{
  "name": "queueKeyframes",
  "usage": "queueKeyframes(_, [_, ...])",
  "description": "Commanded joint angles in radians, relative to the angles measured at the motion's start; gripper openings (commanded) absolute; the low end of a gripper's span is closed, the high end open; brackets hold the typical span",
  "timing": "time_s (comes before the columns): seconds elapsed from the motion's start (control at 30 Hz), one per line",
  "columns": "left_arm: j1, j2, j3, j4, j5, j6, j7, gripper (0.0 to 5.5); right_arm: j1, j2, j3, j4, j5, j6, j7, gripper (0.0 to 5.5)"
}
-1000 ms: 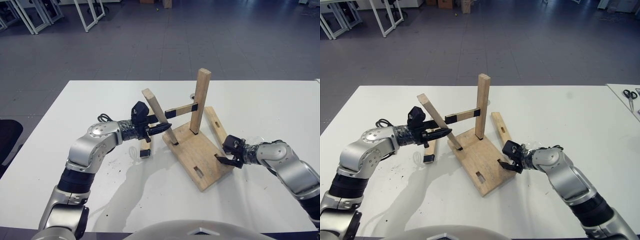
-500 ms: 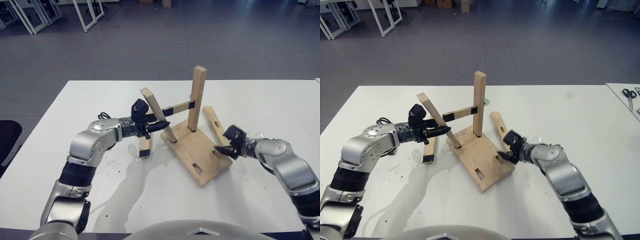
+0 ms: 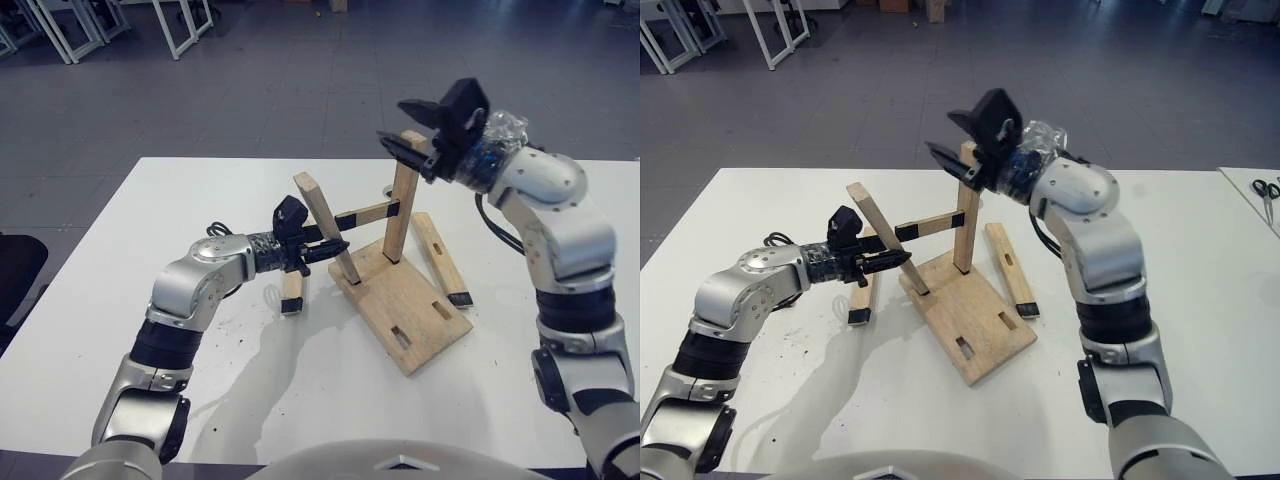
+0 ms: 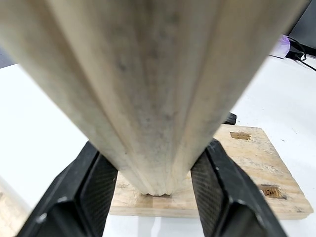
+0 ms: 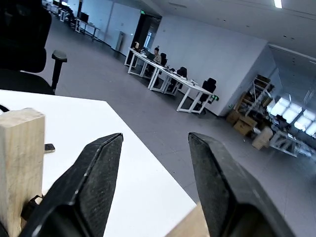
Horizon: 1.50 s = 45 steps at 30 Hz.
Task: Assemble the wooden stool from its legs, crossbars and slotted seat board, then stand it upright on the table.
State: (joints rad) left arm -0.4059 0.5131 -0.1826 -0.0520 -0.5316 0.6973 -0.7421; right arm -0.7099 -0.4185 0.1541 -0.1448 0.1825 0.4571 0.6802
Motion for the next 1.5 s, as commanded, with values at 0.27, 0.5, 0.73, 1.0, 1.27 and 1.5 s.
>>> queueKeyframes(0.27, [-0.065,-0.109,-0.133,0.216,0.125,0.012,-0.008,2.05,-0.027,-0.022,0.201,0.506,-0.141,-0.298,0.307,2.46])
queueKeyframes(0.5, [-0.141,-0.083,-0.229,0.300,0.229,0.029,-0.029,2.05,0.027,-0.015,0.205,0.503,-0.153,-0.309,0.299,2.46])
queueKeyframes(0.73, [-0.191,-0.075,-0.316,0.443,0.236,0.114,-0.123,2.05,0.114,-0.023,0.264,0.519,-0.217,-0.293,0.258,2.46])
queueKeyframes(1.0, [-0.219,-0.063,-0.404,0.525,0.294,0.098,-0.200,2.05,0.138,-0.047,0.329,0.497,-0.322,-0.248,0.168,2.46])
queueKeyframes(1.27, [-0.220,-0.045,-0.235,0.394,0.165,0.143,-0.136,2.05,0.079,0.006,0.130,0.310,-0.242,-0.238,-0.048,2.46])
queueKeyframes(1.5, [-0.215,-0.038,-0.199,0.282,0.159,0.191,-0.112,2.05,0.061,-0.019,0.156,0.289,-0.351,-0.299,-0.086,2.46])
